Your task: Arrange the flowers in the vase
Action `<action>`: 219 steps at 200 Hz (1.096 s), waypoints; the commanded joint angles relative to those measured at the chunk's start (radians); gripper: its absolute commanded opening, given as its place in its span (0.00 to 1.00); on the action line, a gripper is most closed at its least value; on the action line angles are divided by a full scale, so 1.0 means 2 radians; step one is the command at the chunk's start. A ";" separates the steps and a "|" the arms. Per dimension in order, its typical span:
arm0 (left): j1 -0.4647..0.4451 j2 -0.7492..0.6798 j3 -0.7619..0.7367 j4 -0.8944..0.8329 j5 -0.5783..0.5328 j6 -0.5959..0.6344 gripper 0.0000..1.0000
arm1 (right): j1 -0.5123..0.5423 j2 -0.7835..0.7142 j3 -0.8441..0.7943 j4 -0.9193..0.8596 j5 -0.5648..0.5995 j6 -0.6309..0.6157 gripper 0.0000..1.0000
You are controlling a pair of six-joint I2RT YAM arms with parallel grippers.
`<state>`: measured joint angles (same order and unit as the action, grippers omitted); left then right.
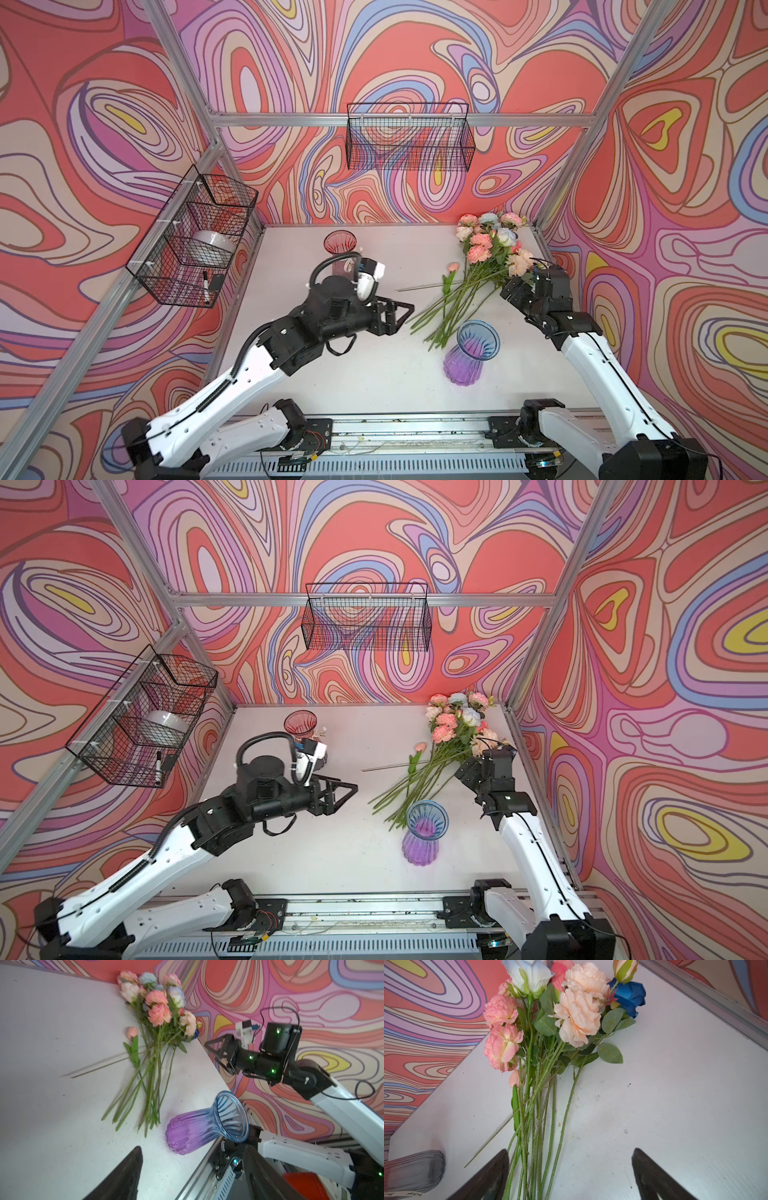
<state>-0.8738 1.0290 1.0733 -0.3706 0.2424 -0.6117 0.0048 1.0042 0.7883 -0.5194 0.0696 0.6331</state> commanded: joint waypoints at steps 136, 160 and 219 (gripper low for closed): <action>-0.112 0.324 0.298 -0.208 -0.028 0.110 0.60 | -0.002 -0.030 -0.019 -0.022 0.003 -0.020 0.95; -0.113 0.352 0.324 -0.230 -0.033 0.112 0.53 | -0.002 -0.036 -0.022 -0.023 0.005 -0.020 0.95; -0.114 0.405 0.380 -0.299 -0.038 0.117 0.36 | -0.002 -0.045 -0.023 -0.026 0.014 -0.024 0.95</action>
<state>-1.0985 1.8099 1.7775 -0.8490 0.1822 -0.3973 0.0048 0.9318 0.7532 -0.5560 0.0776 0.5972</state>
